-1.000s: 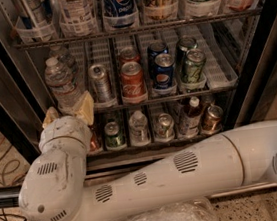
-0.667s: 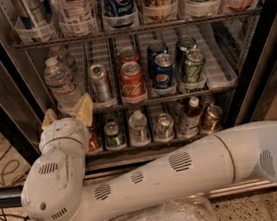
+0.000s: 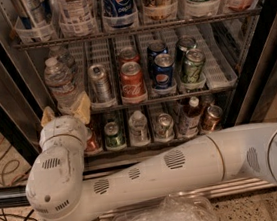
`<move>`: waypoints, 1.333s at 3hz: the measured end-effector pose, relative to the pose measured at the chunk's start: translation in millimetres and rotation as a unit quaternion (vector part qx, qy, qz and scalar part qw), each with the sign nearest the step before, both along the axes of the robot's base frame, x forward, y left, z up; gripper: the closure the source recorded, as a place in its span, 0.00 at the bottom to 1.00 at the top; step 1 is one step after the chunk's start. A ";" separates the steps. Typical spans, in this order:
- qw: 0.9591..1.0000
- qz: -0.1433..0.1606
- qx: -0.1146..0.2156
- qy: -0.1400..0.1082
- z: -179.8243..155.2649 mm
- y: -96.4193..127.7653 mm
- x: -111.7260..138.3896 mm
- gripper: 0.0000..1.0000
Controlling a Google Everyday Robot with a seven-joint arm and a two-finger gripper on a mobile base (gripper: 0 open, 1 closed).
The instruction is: Pick water bottle from middle shelf of fridge
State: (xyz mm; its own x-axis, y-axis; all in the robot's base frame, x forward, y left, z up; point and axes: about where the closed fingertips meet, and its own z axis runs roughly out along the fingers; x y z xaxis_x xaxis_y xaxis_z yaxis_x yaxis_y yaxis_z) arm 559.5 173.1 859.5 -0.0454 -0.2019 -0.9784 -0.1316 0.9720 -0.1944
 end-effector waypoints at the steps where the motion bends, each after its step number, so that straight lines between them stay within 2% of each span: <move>1: 1.000 -0.005 0.003 -0.008 2.4 -3.5 11.3 0.30; 4: 0.999 -0.005 0.037 -0.021 2.0 2.7 41.3 0.30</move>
Offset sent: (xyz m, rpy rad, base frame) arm 0.0351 -0.0038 0.0090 0.1388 -0.0457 -0.0400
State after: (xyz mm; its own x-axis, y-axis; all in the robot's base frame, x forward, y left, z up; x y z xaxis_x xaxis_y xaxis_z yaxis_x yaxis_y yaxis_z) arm 600.8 175.8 861.5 -0.0052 -0.1291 -0.9916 -0.1147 0.9852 -0.1277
